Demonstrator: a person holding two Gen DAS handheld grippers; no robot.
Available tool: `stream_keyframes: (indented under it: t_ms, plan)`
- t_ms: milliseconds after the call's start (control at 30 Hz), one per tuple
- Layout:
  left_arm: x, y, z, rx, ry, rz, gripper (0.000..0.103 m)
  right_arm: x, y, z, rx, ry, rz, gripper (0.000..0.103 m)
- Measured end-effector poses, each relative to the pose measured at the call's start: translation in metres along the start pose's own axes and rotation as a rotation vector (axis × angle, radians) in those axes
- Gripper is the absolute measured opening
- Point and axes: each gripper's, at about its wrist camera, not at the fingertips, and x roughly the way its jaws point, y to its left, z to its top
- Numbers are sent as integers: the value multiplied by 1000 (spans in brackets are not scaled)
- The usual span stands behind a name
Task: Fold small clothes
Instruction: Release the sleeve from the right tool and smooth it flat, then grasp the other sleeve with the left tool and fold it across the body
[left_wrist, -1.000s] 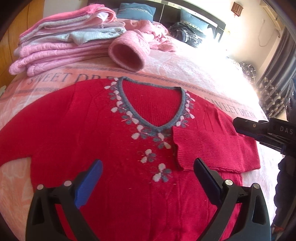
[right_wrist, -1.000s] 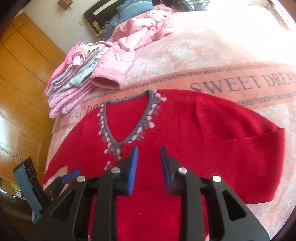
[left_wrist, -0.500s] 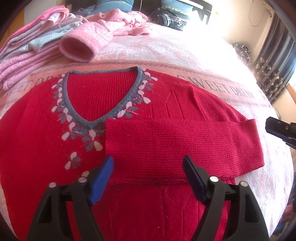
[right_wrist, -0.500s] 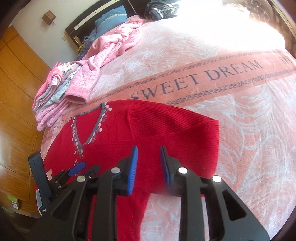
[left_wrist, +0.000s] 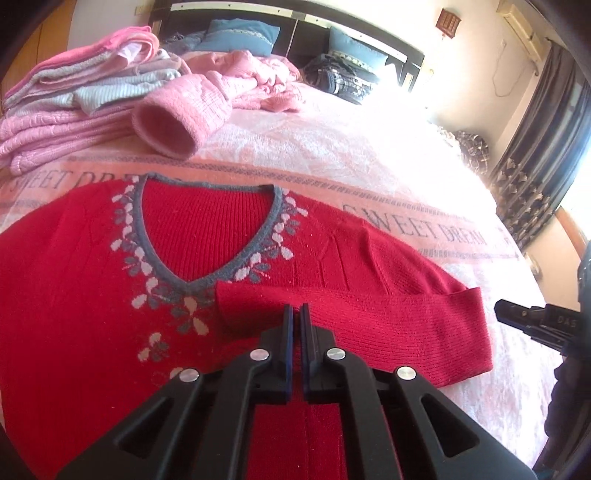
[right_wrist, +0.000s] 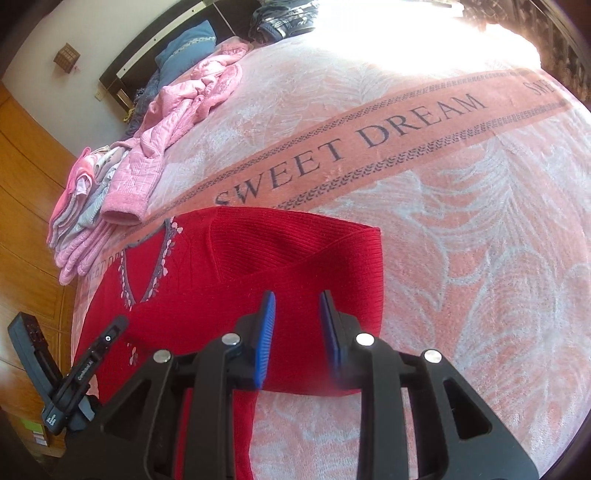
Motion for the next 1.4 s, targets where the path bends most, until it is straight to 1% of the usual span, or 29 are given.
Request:
stream_keyframes:
  t_ms: [100,200,300,400,433,533,600,700,733,767,833,933,1000,1033,1067,1100,1133,1200,1233,1267,1300,1367,1400]
  plan:
    - [-19,23,12,-64,-60,33,3,0,0,2,13,-11,12,25]
    - [-38,57,26,-122,-120,83,3,1,2,3,15,-10,28,25]
    - [-52,94,33,-177,-154,137,3,7,8,2,7,3,33,25]
    - [-59,131,34,-244,-170,215,2,17,13,-1,14,34,51,30]
    - [-57,141,31,-255,-164,226,2,20,14,-2,16,45,57,30]
    - [-48,163,26,-276,-133,225,3,35,21,-8,14,84,76,32]
    - [-39,167,22,-275,-105,211,3,47,27,-11,11,121,96,35]
    - [-28,165,16,-249,-59,227,5,66,32,-17,29,166,90,36]
    - [-24,164,15,-238,-41,240,7,73,33,-20,32,187,77,34]
    - [-22,164,14,-227,-27,261,9,80,34,-22,26,215,50,26]
    - [-24,166,14,-205,-15,311,10,82,38,-25,1,220,12,25]
    - [-37,173,18,-206,-48,347,11,78,45,-23,-43,236,-32,21]
    - [-52,173,25,-221,-95,335,11,71,50,-21,-63,224,-45,22]
    - [-57,170,29,-224,-113,317,12,65,52,-18,-77,205,-62,25]
    - [-60,166,31,-223,-123,292,16,57,55,-16,-94,171,-90,26]
    - [-61,160,34,-218,-126,262,19,48,59,-13,-115,130,-109,27]
    - [-59,154,35,-210,-122,235,21,41,64,-12,-133,95,-111,30]
    - [-49,140,33,-188,-97,201,22,34,73,-9,-144,59,-70,30]
    - [-42,134,30,-178,-76,187,22,35,76,-9,-141,62,-29,31]
    - [-34,130,27,-171,-47,172,22,39,80,-10,-137,84,2,31]
    - [-26,128,24,-170,-18,161,22,46,83,-13,-135,109,11,31]
    - [-11,125,16,-177,33,144,22,61,88,-20,-144,146,-4,32]
    - [-4,126,12,-182,59,144,22,69,90,-24,-151,167,-25,32]
